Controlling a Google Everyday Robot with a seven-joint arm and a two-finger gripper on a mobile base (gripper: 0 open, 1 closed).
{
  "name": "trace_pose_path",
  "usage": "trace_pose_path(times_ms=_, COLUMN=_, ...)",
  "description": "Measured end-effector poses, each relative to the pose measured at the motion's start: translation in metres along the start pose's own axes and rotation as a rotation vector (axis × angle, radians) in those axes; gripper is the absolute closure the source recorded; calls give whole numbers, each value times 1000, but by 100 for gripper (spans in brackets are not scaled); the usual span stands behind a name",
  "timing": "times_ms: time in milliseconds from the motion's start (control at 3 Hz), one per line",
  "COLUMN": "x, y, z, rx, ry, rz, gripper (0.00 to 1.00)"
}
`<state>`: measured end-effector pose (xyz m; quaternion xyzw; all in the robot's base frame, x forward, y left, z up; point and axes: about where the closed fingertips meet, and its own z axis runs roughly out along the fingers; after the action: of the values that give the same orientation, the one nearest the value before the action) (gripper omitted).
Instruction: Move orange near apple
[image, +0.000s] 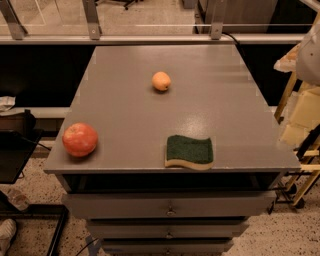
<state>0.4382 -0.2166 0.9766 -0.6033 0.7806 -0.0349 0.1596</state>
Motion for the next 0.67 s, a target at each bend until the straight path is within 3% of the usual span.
trace_pose_path(times_ms=333, x=0, y=0, z=0, rx=0, ry=0, rz=0, gripper=0)
trace_pose_path(times_ms=667, x=-17, y=-21, z=13, rx=23, ry=-79, rz=22, gripper=0)
